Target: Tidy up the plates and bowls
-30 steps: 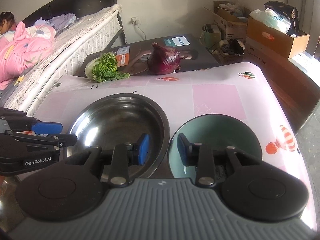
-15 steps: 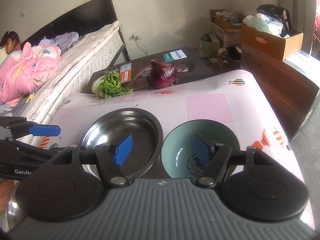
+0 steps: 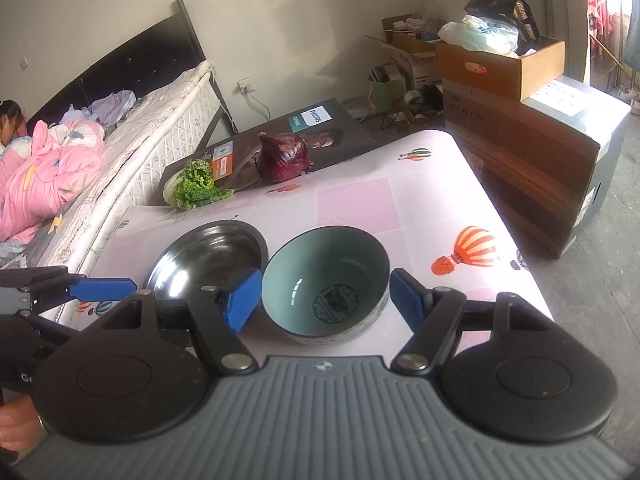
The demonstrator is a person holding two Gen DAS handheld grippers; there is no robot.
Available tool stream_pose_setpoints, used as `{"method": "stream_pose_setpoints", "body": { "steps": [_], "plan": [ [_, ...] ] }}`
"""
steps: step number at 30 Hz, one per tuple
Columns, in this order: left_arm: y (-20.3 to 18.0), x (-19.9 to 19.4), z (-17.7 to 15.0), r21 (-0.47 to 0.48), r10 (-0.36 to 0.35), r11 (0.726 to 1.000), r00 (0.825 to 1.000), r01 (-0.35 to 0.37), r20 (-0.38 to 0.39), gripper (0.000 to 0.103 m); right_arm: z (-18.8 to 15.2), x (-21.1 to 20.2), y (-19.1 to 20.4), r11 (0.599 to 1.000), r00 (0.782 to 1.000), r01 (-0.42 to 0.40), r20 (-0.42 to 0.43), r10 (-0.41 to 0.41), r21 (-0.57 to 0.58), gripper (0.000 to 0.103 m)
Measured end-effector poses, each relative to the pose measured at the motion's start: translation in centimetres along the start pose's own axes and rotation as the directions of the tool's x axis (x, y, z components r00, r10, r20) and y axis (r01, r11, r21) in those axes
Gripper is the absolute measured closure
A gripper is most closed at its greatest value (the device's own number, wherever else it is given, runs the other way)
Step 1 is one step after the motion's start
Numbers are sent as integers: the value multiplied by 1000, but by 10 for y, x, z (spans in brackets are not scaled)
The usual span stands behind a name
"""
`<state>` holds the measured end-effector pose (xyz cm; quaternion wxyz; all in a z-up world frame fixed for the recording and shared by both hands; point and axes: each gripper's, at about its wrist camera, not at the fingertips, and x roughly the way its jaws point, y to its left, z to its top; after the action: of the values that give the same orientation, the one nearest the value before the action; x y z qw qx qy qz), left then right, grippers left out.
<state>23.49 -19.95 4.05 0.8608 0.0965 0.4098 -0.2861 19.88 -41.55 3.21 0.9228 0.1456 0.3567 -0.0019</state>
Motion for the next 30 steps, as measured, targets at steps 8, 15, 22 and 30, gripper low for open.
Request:
{"method": "stream_pose_setpoints", "body": {
  "steps": [8,15,22,30],
  "plan": [
    [-12,33,9,-87,-91,993,993,84,-77,36,5,16,-32,998,999,-1,-33,3,61,32],
    [-8,57,16,-200,-74,978,992,53,-102,60,12,58,-56,988,994,-29,-104,45,149,51],
    [-6,71,18,-249,-79,968,989,45,-129,71,12,100,-68,982,984,-17,-170,50,187,84],
    [-10,65,18,-236,-100,969,986,67,-134,73,3,93,-68,987,978,-43,-196,73,152,91]
  ]
}}
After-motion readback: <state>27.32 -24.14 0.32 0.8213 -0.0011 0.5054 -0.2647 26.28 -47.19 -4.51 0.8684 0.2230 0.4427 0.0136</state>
